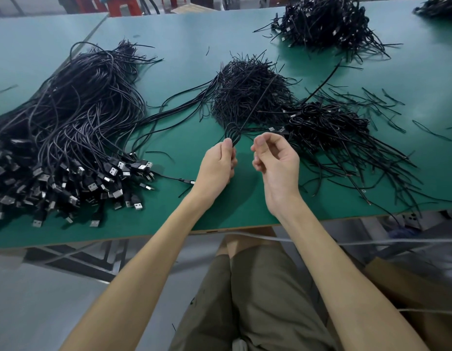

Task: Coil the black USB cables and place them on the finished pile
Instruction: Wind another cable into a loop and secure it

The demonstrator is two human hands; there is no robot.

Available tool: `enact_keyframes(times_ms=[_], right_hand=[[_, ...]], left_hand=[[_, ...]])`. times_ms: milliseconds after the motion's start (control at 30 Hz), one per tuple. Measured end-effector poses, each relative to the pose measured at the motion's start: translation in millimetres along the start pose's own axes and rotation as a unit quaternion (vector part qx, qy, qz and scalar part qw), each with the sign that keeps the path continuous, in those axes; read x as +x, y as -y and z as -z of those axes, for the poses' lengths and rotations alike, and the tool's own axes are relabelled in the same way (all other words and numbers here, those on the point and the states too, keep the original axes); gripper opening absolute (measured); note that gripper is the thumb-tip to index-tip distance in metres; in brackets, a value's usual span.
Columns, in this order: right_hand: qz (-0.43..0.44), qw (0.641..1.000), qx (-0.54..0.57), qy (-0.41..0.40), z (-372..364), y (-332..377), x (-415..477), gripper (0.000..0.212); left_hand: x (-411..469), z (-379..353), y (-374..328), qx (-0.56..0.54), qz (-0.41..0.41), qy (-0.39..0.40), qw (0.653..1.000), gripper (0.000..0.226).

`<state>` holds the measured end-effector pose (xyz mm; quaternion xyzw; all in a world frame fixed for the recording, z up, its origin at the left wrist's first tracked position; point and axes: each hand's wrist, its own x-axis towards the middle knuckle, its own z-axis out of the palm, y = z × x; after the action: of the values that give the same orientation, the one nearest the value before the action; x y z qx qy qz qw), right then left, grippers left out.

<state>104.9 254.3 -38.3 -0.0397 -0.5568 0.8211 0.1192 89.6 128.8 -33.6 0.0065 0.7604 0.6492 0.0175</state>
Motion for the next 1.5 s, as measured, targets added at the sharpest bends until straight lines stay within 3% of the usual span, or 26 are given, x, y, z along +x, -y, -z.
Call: enact_keyframes(times_ms=[200,400,900,1067,1267,1500], right_hand=[[0.028,0.996,-0.086,0.002,-2,-5,-1,0.008],[0.028,0.996,-0.084,-0.005,-3,-8,0,0.011],[0.017,0.993,-0.097,0.069,-5,-4,-5,0.022],[0.024,0.989,-0.13,0.07,-4,-5,-3,0.015],[0.026,0.976,-0.162,0.143,-8,-2,-7,0.027],[0.0,0.978,-0.157,0.136,-7,0,-9,0.025]], left_hand=[[-7,0,-4,-0.002,-0.036,0.058,0.998,0.037],[-8,1,-4,-0.006,-0.043,0.072,0.996,0.037],[-5,18,-1,-0.153,0.041,0.123,0.98,0.046],[-2,26,-2,-0.136,0.062,0.187,0.971,0.047],[-2,37,-2,-0.078,0.063,0.26,0.96,0.044],[-2,35,-1,-0.099,0.054,0.256,0.96,0.045]])
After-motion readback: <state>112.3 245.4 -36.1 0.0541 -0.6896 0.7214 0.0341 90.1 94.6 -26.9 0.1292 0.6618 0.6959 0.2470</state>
